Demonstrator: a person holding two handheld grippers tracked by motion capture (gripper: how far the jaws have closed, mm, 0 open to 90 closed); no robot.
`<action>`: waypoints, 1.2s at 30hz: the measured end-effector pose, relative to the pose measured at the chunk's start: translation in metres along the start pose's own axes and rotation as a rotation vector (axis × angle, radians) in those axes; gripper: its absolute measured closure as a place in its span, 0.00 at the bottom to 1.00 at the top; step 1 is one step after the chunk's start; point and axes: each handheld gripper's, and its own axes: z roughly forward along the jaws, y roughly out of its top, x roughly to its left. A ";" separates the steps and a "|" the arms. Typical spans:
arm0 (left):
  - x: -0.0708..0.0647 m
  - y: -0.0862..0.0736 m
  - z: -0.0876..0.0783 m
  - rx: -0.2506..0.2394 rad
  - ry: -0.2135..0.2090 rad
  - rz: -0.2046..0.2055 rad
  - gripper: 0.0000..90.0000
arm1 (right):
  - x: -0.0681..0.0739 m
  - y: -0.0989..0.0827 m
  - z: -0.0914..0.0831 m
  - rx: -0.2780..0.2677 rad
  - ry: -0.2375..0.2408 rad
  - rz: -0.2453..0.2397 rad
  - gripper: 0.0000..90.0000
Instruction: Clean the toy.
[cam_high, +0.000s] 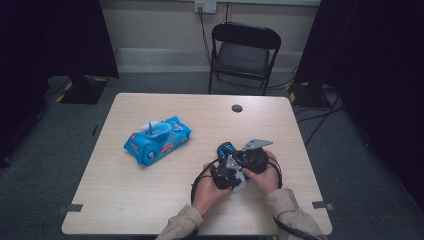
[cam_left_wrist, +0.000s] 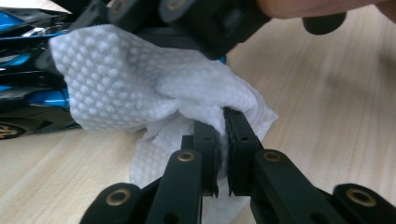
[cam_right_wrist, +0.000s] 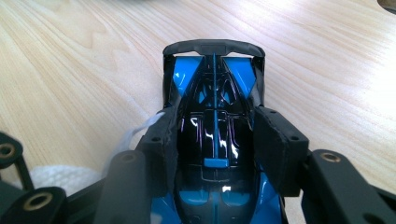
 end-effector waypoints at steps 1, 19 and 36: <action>-0.001 0.000 0.000 -0.001 -0.003 -0.002 0.94 | 0.000 0.000 0.000 0.000 0.000 0.000 0.57; 0.015 -0.002 -0.039 -0.015 0.014 0.003 0.94 | 0.000 0.000 0.000 -0.004 0.001 0.002 0.57; 0.083 -0.023 -0.083 -0.089 0.179 -0.172 0.94 | 0.000 -0.001 0.000 -0.007 0.002 0.005 0.57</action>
